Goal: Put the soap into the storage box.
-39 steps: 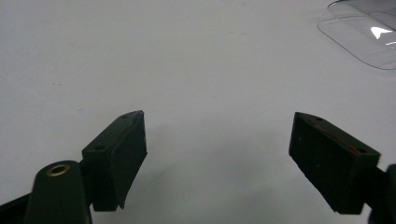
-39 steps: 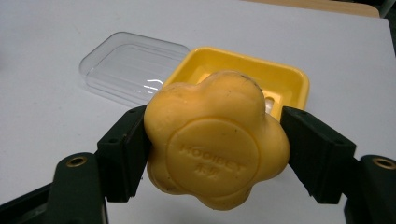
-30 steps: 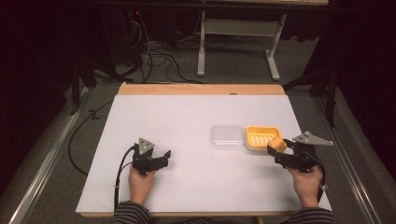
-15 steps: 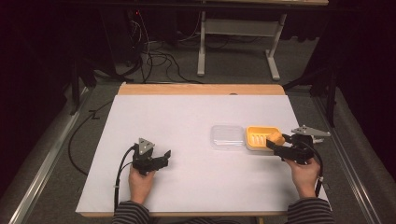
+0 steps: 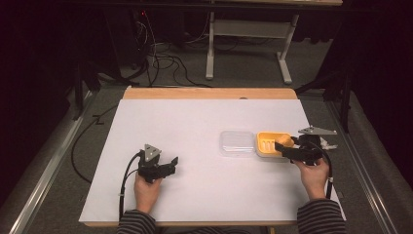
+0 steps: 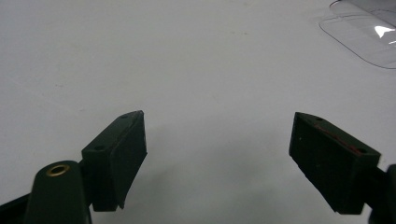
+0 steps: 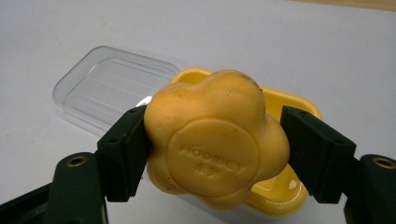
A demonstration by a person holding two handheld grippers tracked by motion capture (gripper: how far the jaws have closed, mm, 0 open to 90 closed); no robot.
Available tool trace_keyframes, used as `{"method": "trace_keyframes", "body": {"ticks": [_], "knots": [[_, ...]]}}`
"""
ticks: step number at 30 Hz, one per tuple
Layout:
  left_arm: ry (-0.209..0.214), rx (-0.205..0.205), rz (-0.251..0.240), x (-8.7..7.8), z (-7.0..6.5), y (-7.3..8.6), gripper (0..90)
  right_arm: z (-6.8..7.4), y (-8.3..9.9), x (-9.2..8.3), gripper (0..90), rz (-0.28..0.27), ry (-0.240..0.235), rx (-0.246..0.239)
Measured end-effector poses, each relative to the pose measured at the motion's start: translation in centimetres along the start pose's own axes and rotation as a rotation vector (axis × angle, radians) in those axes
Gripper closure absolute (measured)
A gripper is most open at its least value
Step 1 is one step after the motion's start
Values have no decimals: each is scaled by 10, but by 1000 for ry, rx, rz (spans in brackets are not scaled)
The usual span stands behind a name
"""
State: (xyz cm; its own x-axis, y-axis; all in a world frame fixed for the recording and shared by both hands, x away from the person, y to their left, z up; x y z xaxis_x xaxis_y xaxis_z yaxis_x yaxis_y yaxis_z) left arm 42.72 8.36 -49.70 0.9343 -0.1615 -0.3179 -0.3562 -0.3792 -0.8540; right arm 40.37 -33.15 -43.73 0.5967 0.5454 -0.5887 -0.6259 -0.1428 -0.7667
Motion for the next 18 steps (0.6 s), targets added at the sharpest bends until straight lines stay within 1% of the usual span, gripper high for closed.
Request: {"method": "trace_keyframes", "body": {"ticks": [1, 4, 8, 10, 13, 18], "knots": [[-2, -2, -1, 0, 0, 0, 196, 0, -1, 2, 278, 3, 0, 3], [-4, -4, 0, 1, 0, 0, 196, 2, -4, 6, 278, 36, 27, -27], [-6, -2, 2, 1, 1, 0, 196, 3, -7, 12, 278, 57, 29, -37], [-5, -2, 2, 1, 1, 0, 196, 3, -7, 13, 278, 58, 32, -41], [-3, -4, 0, 0, 0, 0, 196, 1, -8, 17, 278, 66, 31, -34], [-3, -4, 2, 0, 0, 0, 198, -6, -6, 27, 278, 98, 28, -2]]}}
Point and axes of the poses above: each handheld gripper's, and its own axes: x roughly forward along the jaws, y roughly out of its underside, z roughly to its left, the point moved 4 cm from there along x, roughly forward along the jaws, and after that the axes turned 15 degrees about -y, right-handed, at the moved point
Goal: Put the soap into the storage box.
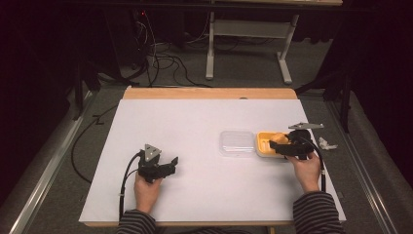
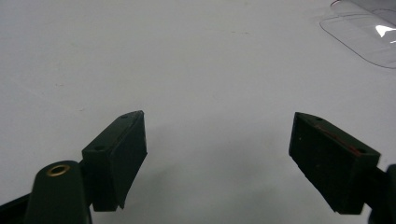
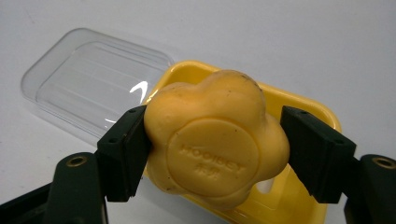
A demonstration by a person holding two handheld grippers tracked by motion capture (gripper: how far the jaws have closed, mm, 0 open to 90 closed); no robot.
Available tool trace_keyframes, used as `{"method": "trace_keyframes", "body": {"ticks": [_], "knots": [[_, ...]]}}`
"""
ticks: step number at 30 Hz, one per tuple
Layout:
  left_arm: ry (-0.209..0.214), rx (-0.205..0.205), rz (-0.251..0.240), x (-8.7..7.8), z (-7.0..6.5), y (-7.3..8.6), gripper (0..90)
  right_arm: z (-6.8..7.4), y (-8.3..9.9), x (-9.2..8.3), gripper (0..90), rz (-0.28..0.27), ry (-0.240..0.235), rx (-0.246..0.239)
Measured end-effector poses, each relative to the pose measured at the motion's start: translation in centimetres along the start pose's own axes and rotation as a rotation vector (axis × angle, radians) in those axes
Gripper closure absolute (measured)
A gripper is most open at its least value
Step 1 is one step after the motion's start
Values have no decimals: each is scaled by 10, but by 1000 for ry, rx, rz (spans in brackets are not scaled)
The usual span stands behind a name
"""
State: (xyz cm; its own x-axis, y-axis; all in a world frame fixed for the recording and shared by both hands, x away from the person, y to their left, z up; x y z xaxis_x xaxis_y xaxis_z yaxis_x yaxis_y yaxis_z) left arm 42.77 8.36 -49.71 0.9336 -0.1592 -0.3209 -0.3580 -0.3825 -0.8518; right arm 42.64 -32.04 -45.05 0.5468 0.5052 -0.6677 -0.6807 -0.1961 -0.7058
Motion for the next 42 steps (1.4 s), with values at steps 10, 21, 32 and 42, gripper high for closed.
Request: {"method": "trace_keyframes", "body": {"ticks": [10, 21, 32, 42], "knots": [[0, -3, -2, 0, 0, 0, 198, -5, 1, 13, 277, 29, 8, 17], [-5, 1, 1, 0, 1, 0, 197, -12, 4, 21, 275, 55, 11, 35], [-4, 0, -2, 0, 0, 0, 198, -2, 0, 21, 275, 9, 48, -2], [-6, -1, -7, 0, 0, 0, 195, 9, -3, 6, 230, -67, 31, -12]]}}
Point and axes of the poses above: each handheld gripper's, and its own axes: x roughly forward along the jaws, y roughly out of its underside, z roughly to its left, the point moved 4 cm from there along x, roughly forward along the jaws, and after that the axes turned 15 degrees about -y, right-handed, at the moved point
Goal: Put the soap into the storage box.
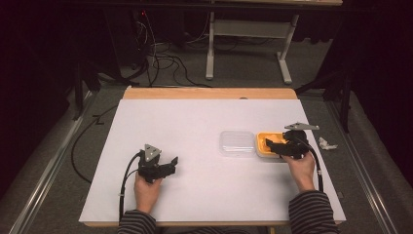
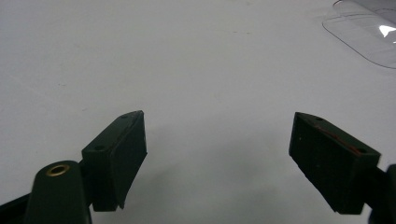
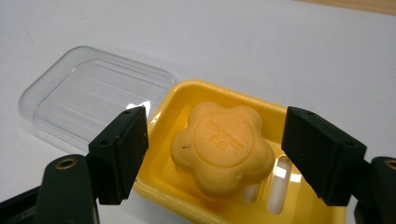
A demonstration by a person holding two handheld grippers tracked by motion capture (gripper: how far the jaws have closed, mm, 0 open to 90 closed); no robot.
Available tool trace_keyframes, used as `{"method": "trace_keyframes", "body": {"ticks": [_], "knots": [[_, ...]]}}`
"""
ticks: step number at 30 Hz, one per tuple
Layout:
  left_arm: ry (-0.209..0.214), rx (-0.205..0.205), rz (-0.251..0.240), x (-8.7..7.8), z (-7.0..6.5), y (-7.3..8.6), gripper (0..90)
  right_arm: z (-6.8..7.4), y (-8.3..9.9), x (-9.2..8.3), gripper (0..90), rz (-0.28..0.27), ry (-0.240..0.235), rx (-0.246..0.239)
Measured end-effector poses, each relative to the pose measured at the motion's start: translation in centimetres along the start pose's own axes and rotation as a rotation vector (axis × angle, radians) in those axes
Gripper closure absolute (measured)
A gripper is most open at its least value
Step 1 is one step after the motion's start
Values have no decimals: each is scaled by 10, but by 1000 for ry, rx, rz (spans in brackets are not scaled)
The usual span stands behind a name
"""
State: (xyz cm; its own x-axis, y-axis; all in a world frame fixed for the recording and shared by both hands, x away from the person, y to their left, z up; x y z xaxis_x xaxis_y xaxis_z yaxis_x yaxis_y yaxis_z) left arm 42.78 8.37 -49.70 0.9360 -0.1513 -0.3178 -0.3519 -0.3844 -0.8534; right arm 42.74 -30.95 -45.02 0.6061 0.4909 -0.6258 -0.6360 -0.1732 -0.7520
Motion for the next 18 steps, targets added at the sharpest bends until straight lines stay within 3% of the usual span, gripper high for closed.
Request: {"method": "trace_keyframes", "body": {"ticks": [18], "knots": [[-4, 3, 2, 0, 1, 0, 195, 16, 9, -21, 222, -76, -26, -35]]}}
Point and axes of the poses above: each handheld gripper's, and its own axes: x roughly forward along the jaws, y roughly out of its underside, z roughly to its left, the point moved 4 cm from there along x, roughly forward along the jaws, and after that the axes turned 15 degrees about -y, right-handed, at the moved point
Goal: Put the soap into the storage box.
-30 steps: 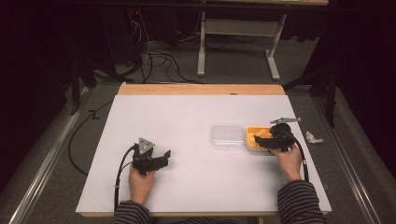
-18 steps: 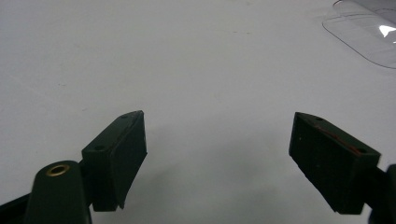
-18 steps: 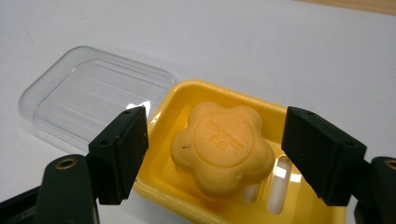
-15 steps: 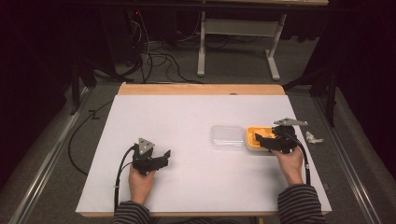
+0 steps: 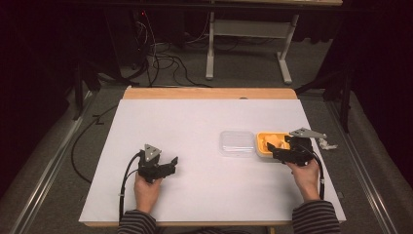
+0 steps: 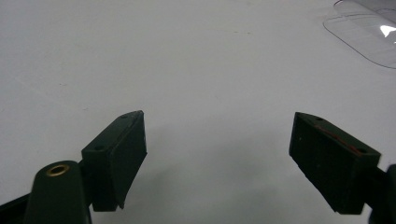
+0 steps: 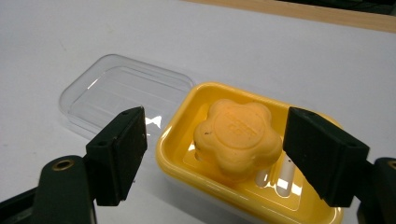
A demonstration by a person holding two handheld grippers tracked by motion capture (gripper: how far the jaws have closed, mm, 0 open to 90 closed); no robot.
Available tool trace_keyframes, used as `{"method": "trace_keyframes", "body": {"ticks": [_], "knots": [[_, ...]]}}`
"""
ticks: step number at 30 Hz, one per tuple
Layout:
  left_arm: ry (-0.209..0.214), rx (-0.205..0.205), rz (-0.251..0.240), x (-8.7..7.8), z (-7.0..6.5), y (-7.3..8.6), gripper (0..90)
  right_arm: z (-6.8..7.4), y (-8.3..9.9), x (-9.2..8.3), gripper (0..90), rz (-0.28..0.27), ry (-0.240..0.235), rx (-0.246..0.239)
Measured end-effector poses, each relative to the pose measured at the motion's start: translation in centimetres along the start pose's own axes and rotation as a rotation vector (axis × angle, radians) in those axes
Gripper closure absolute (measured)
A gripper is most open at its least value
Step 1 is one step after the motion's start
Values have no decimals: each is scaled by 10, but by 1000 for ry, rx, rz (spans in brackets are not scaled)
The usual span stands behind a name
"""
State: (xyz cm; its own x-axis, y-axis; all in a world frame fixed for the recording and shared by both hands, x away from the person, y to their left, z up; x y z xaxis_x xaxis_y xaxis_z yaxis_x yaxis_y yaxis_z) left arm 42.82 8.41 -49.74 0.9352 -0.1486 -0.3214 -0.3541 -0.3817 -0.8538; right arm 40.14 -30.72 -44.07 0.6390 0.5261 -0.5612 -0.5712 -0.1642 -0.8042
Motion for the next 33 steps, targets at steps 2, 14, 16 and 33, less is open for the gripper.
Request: {"method": "trace_keyframes", "body": {"ticks": [2, 14, 16, 33], "knots": [[0, -12, 0, 0, 0, -1, 193, 2, 1, -1, 222, -3, -4, 10], [9, -6, 9, -1, 1, -1, 180, 12, 10, -15, 222, -41, 8, 18], [6, -9, 9, 0, 1, -1, 180, 15, 14, -16, 222, -45, 5, 19], [12, -11, 9, -1, 1, -1, 160, 37, 32, -6, 259, -69, -11, -49]]}}
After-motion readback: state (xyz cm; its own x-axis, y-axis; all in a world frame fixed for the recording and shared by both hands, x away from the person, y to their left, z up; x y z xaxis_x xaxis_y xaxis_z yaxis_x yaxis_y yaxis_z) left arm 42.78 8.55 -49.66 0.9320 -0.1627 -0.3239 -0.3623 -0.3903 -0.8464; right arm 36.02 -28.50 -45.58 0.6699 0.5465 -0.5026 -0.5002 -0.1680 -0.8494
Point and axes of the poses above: each handheld gripper's, and its own axes: x roughly forward along the jaws, y roughly out of its underside, z roughly to its left, the point moved 4 cm from there along x, roughly forward along the jaws, and after that the axes turned 15 degrees about -y, right-handed, at the moved point
